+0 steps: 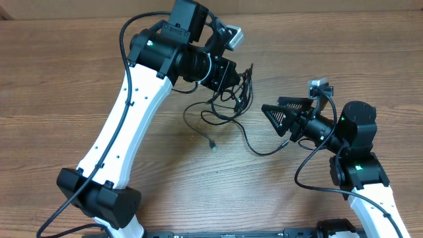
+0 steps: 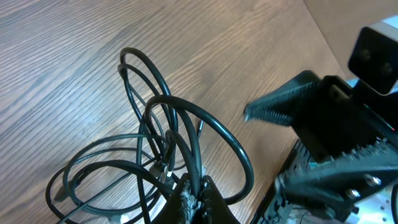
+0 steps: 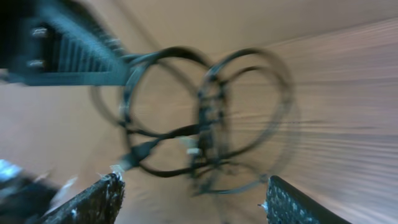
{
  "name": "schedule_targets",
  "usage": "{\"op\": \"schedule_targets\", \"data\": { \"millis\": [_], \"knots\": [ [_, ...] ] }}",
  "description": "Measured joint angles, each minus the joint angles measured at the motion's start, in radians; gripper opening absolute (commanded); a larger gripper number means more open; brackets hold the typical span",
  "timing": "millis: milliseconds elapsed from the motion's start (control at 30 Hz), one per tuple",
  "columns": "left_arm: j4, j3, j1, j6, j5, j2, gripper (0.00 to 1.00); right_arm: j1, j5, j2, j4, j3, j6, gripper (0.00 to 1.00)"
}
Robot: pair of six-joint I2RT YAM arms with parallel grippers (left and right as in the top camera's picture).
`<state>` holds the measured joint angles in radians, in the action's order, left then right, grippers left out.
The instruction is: Untangle cables
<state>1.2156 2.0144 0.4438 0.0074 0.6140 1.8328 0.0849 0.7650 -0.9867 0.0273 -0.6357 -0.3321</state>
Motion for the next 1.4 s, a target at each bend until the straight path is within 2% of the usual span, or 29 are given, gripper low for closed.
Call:
{"op": "schedule_targets", "data": {
  "millis": [200,267,333,400,500,633,767,833,967,1100,1400],
  "knots": [
    [0.000,0.000,0.061,0.040,-0.018,0.000,0.04,0.000,0.190,0.000,-0.025,0.000,-0.031,0.69],
    [0.000,0.000,0.081,0.047,-0.027,0.000,0.04,0.000,0.223,0.000,-0.038,0.000,-0.034,0.64],
    [0.001,0.000,0.100,0.051,-0.031,0.000,0.04,0.000,0.240,0.000,-0.051,0.000,-0.039,0.55],
    [0.004,0.000,0.114,0.052,-0.035,0.000,0.04,0.000,0.237,0.000,-0.055,0.000,-0.039,0.39],
    [0.012,0.000,0.131,0.053,-0.043,0.000,0.04,0.000,0.195,0.000,-0.038,0.000,-0.044,0.04],
    [0.021,0.000,0.138,0.053,-0.104,0.000,0.04,0.000,0.109,0.000,0.053,0.000,-0.043,0.04],
    [0.061,0.000,0.129,0.051,-0.224,0.000,0.04,0.002,-0.079,0.001,0.266,-0.003,-0.048,0.04],
    [0.092,0.000,0.116,0.050,-0.293,0.000,0.04,0.001,-0.252,0.001,0.414,-0.003,-0.084,0.04],
    [0.134,0.000,0.079,0.048,-0.395,0.000,0.04,0.001,-0.565,0.001,0.603,-0.003,-0.171,0.04],
    [0.146,0.000,0.027,0.044,-0.456,0.000,0.04,0.002,-0.775,0.001,0.668,-0.003,-0.237,0.04],
    [0.091,0.000,-0.130,-0.016,-0.492,-0.014,0.04,0.002,-0.901,0.001,0.662,-0.003,-0.327,0.04]
  ]
}}
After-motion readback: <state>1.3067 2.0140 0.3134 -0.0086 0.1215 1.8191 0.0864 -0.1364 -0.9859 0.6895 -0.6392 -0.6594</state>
